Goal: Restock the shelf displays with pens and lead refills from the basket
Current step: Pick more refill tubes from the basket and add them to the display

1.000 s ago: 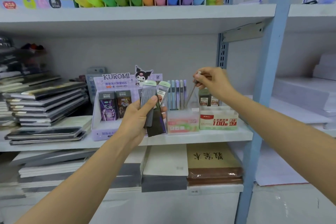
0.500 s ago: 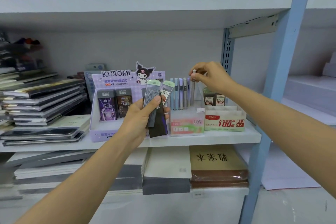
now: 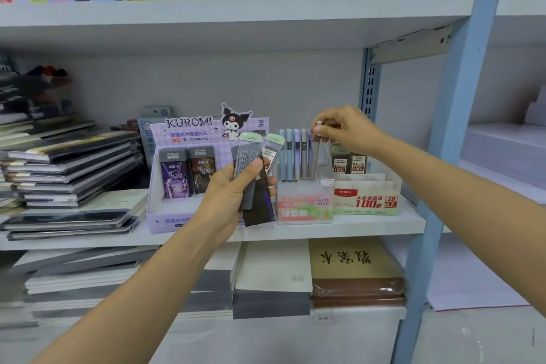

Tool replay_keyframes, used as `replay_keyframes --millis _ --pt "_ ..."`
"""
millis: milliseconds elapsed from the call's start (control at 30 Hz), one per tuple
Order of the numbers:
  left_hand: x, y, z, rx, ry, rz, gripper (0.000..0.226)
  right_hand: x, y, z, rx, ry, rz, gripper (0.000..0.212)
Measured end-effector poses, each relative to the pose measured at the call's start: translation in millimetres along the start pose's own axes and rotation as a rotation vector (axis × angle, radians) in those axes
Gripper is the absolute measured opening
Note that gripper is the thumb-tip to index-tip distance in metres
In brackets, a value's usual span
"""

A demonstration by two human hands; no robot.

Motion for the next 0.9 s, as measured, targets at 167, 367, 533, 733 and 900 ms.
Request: replay_keyframes --millis 167,367,533,733,900 --pt "1 2 1 0.002 0.008 -0.003 0.027 -15 2 -5 -0.039 0.054 -0.214 0.016" --pt "3 0 0 0.003 0.035 0.012 0.034 -19 0 2 -0.11 -0.08 -0.263 0.018" --pt "3 -6 -7 -0.009 0.026 0.046 0.037 -14 -21 49 -0.005 0.314 -0.173 0.027" --pt "2 -19 -13 -0.016 0.061 0.076 0.028 -35 -42 81 0.003 0.526 0.072 0.025" --pt "15 -32 -22 0.036 0.028 -0.014 0.032 -31 -47 84 -0.127 0.743 -0.008 0.016"
Point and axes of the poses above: each hand's wrist, its own y-axis towards the middle knuckle, its own x-axis out of the back of the hand, z = x × y, the point moved 1 cm from there along y, towards the middle knuckle, and after that the axes turned 1 degree about -x, right-handed, at the moved point
